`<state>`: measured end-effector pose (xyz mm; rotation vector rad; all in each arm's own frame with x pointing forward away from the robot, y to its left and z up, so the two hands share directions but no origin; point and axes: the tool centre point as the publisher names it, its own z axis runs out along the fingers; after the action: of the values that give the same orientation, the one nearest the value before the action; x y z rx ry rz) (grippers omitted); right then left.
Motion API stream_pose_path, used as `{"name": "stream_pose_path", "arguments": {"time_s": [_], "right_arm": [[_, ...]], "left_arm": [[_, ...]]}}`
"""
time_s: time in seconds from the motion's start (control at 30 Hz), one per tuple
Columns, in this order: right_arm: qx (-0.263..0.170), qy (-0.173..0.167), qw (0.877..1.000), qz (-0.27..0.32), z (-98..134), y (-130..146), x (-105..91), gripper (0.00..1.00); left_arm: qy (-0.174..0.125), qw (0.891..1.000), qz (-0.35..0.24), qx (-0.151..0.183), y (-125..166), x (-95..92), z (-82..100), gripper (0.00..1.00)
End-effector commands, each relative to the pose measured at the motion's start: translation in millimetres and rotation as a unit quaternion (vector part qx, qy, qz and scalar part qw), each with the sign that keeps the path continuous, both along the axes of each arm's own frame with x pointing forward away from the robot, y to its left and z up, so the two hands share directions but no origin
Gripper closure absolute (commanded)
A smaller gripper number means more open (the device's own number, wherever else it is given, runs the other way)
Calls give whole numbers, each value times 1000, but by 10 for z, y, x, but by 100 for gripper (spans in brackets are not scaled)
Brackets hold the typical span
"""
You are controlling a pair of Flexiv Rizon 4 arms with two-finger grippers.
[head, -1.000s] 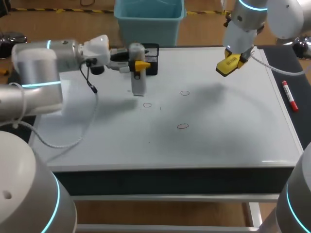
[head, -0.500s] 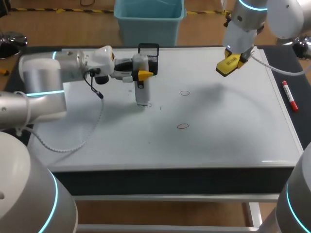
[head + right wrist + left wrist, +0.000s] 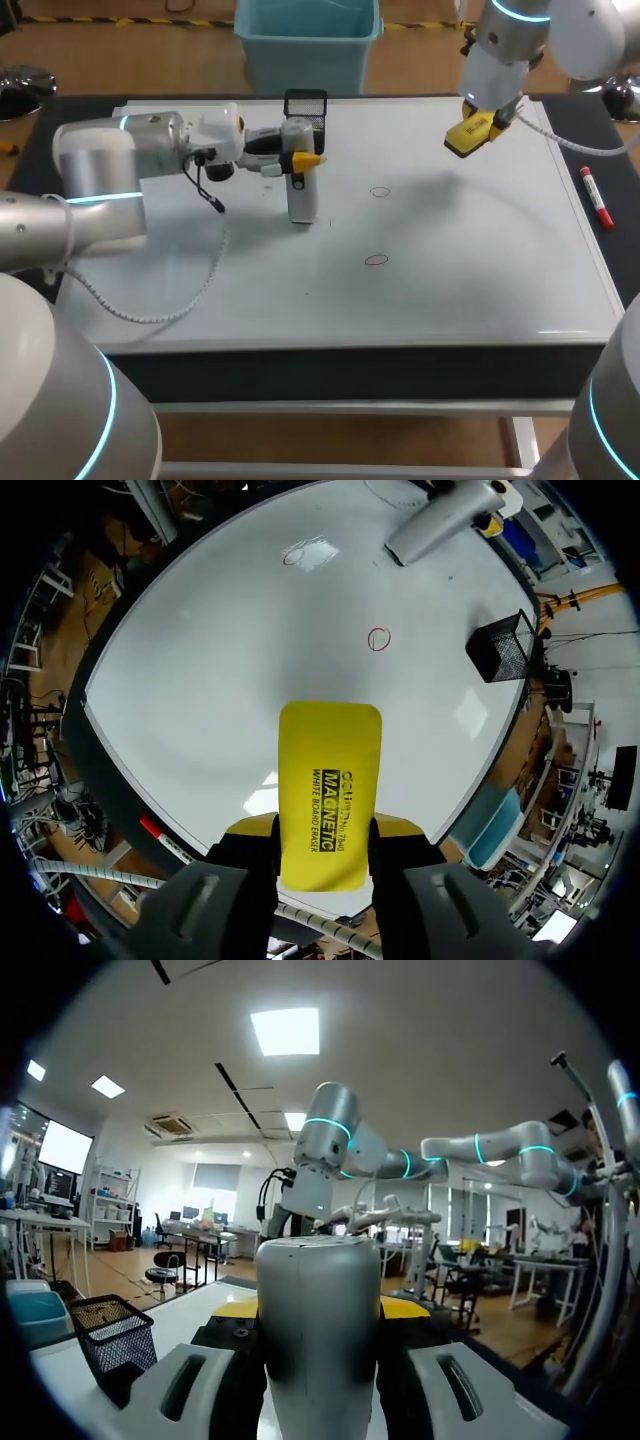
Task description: Pick up the inspection probe, press it on each red-marked spot on the whiteboard one by one, put down the probe, pick up the eraser, and wipe off all the red marks.
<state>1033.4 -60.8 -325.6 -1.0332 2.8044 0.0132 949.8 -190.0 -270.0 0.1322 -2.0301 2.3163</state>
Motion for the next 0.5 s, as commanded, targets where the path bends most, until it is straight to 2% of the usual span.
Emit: {"name": "stream_pose_path", "arguments": {"time_s": [0.03, 0.5], "right_arm": [[-2, 2, 1000, 1, 14, -3, 10, 100], [-2, 2, 1000, 1, 14, -3, 10, 100]], "left_arm": [[-1, 1000, -4, -2, -29, 37, -26, 100], [-3, 1000, -5, 2, -31, 12, -58, 100]]}}
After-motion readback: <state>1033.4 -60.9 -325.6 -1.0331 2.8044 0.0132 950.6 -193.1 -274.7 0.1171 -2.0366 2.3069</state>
